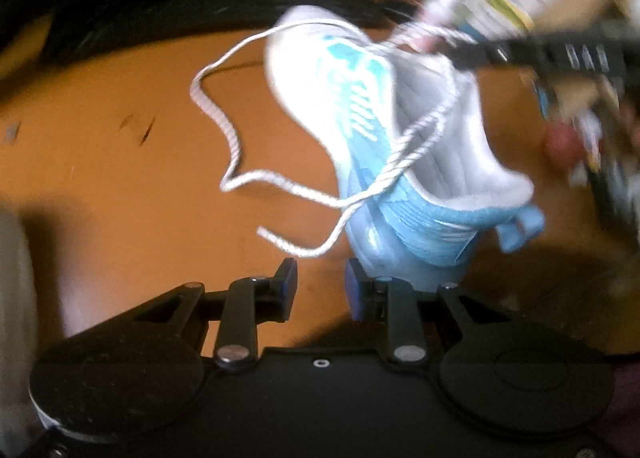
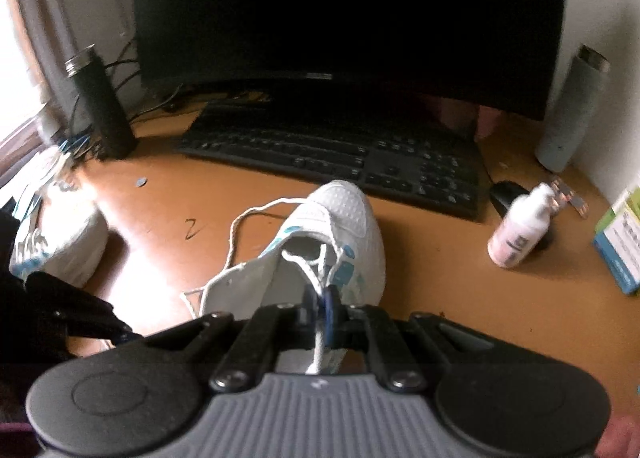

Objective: Lace up shoes with both hands

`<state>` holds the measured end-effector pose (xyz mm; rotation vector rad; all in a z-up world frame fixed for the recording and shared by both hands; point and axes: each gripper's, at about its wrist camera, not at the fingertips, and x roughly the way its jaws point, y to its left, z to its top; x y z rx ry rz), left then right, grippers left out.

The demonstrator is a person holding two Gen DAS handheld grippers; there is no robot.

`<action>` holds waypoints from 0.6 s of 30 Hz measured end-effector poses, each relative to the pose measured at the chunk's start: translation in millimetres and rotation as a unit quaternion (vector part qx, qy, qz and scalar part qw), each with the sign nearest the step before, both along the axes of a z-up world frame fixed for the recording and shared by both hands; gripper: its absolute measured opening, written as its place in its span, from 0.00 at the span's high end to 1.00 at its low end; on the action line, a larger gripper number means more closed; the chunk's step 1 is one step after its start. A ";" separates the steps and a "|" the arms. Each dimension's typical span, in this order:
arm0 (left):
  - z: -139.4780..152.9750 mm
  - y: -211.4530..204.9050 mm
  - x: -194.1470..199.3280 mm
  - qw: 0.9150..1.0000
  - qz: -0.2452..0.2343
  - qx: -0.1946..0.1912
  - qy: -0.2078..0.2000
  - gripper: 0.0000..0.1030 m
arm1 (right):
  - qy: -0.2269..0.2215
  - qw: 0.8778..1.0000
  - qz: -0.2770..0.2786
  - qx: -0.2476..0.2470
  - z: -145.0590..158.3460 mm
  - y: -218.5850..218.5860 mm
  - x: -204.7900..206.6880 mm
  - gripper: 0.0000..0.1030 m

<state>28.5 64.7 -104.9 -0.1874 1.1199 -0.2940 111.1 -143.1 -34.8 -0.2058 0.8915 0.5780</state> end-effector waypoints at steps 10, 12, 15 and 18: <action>-9.6 19.9 -20.5 0.953 0.277 -0.118 0.028 0.77 | 0.006 0.997 0.078 -0.020 5.0 -23.3 -21.9 0.95; -15.4 22.4 -26.2 0.933 0.320 -0.157 0.037 0.77 | 0.008 0.996 0.088 -0.020 5.8 -25.6 -25.9 0.95; -18.9 24.9 -31.5 0.916 0.351 -0.190 0.041 0.77 | 0.012 0.994 0.104 -0.022 5.0 -25.4 -29.6 0.96; -22.2 27.1 -35.4 0.901 0.374 -0.218 0.040 0.77 | 0.015 0.991 0.130 -0.040 1.0 -22.0 -36.8 0.95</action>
